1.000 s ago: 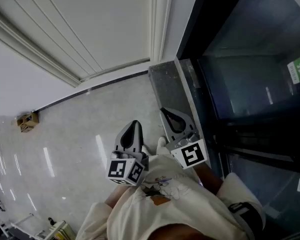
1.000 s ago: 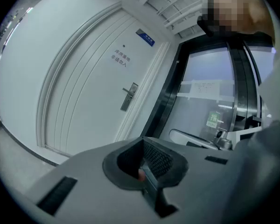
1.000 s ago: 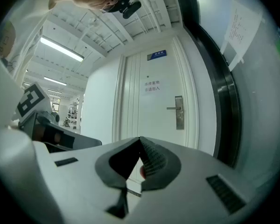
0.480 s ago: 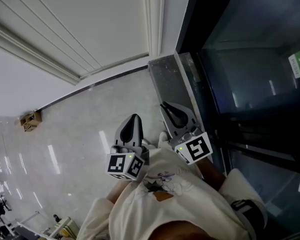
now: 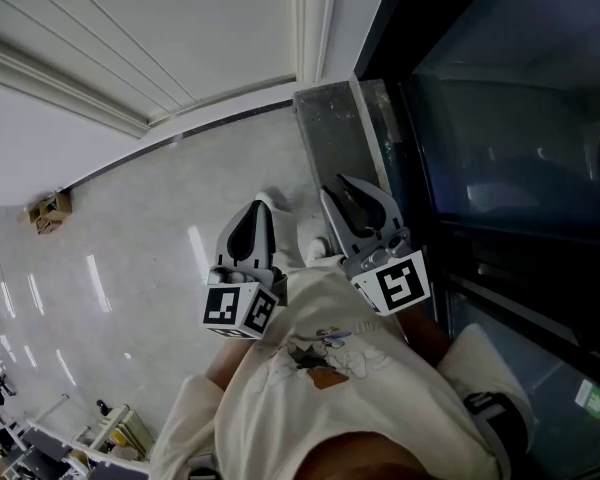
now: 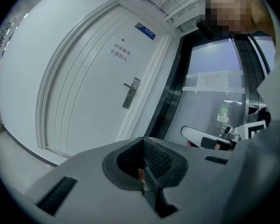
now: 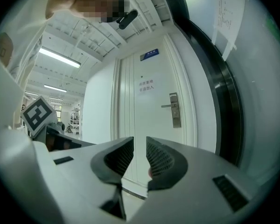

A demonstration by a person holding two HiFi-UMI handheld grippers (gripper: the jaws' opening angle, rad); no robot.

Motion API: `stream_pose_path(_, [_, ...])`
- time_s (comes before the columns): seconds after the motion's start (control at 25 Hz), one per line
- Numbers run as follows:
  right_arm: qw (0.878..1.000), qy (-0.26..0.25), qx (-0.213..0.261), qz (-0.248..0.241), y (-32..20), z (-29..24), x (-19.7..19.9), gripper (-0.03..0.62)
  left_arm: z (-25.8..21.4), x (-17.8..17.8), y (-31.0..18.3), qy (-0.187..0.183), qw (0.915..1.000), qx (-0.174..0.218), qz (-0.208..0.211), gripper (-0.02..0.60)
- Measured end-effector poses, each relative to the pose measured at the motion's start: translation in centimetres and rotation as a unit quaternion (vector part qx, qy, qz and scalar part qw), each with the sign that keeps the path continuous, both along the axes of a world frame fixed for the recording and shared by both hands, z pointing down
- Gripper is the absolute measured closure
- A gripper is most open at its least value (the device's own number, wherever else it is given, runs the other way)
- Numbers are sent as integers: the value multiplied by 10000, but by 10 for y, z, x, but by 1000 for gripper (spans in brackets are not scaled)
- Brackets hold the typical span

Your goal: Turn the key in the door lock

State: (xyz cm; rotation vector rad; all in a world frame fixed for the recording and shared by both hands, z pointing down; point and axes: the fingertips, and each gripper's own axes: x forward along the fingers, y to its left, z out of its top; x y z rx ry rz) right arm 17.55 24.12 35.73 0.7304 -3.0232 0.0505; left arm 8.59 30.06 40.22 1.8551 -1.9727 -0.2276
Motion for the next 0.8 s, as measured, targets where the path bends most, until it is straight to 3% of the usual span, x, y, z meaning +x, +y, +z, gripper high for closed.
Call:
stream_pose_path(0.28, [9996, 116, 41, 239, -93, 16, -55, 526, 18, -55, -93, 174, 9997, -50, 181, 575])
stream_pose_path(0.52, [9980, 302, 145, 544, -194, 6, -134, 534, 17, -129, -190, 432, 9961, -131, 758, 575])
stream_pose_path(0.8, [9954, 223, 122, 927, -275, -8, -210, 548, -15, -187, -290, 654, 9845, 240, 1610, 575])
